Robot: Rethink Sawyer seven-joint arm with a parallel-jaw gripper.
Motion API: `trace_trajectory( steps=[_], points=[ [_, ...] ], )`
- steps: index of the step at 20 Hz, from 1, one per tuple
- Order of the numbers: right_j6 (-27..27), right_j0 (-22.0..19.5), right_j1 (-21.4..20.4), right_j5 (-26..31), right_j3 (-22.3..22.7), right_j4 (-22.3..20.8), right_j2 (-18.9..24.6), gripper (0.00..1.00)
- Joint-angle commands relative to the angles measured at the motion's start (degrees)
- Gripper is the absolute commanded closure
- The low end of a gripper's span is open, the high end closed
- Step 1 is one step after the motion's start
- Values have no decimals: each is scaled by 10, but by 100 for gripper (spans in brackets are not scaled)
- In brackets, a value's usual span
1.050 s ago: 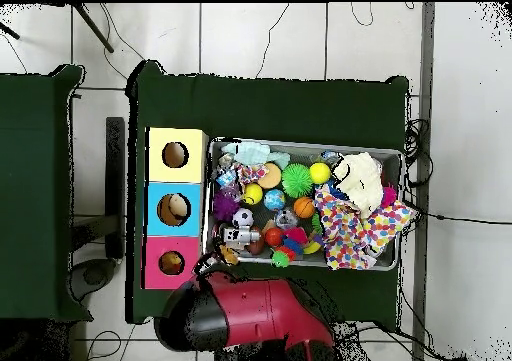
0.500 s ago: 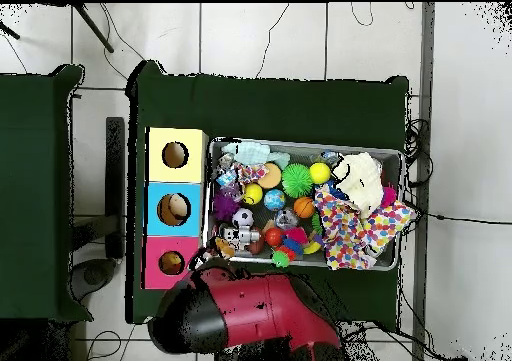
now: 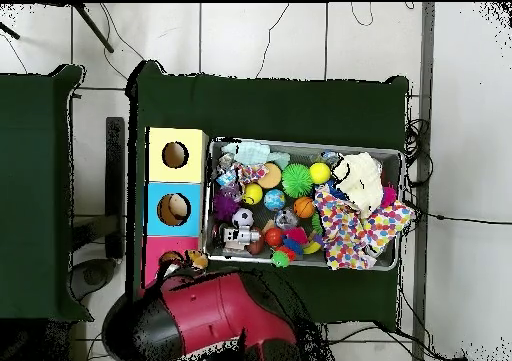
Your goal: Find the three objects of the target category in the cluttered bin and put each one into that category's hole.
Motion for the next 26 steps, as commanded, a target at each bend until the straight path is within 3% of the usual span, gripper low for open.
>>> trace_trajectory(
  steps=[1, 7, 15, 26],
  points=[
    [-53, 14, 34, 49, -38, -21, 37, 100],
    [-14, 50, 81, 35, -78, -42, 12, 100],
    [1, 67, 129, 22, -120, -47, -10, 100],
    [4, 61, 188, -55, -123, -62, -24, 100]
  ],
)
